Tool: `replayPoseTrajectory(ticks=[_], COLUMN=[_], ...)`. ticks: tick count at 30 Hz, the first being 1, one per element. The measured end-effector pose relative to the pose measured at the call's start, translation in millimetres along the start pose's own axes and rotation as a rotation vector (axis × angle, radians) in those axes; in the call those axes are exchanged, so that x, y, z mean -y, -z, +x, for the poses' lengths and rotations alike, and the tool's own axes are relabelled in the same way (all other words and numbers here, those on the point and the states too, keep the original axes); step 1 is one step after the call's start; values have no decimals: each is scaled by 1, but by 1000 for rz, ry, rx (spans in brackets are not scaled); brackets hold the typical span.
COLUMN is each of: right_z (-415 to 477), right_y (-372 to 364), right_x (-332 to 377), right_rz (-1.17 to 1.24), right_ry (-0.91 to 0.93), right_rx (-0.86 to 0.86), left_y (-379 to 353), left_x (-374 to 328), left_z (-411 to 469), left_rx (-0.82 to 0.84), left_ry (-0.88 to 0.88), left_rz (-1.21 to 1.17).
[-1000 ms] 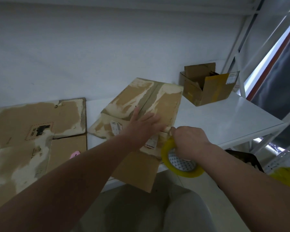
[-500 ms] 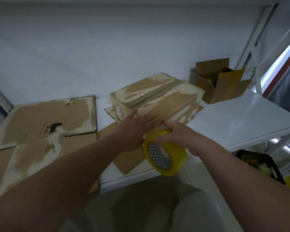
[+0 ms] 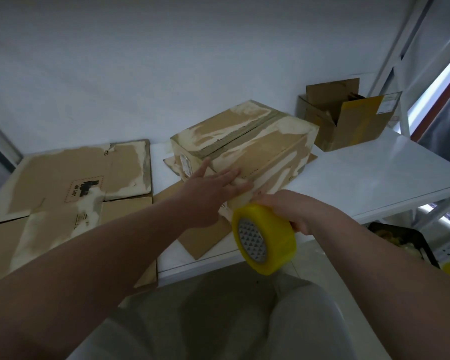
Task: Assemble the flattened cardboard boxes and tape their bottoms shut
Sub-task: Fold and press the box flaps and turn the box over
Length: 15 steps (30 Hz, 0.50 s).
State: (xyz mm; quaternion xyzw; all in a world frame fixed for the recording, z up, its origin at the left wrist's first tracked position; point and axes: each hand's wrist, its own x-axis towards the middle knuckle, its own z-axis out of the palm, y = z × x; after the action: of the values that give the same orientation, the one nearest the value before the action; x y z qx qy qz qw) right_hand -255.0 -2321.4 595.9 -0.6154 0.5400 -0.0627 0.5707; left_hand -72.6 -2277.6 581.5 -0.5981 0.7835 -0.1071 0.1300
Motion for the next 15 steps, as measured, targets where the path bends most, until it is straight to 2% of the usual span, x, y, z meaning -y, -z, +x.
replayPoseTrajectory(ticks=[4,9,15], right_z=[8,24,40], right_y=[-11,-20,-32], right_x=[-9,-12,-16], right_rz=[-141,-154,-137], right_ry=[-2,-2,-7], right_rx=[-94,-147,-174], left_y=[3,-2,-7], left_x=[-5,-14,-22], left_z=[-1,2,0], left_rx=[-21,-46,-38], left_ry=[8,22,63], left_rz=[77,247,268])
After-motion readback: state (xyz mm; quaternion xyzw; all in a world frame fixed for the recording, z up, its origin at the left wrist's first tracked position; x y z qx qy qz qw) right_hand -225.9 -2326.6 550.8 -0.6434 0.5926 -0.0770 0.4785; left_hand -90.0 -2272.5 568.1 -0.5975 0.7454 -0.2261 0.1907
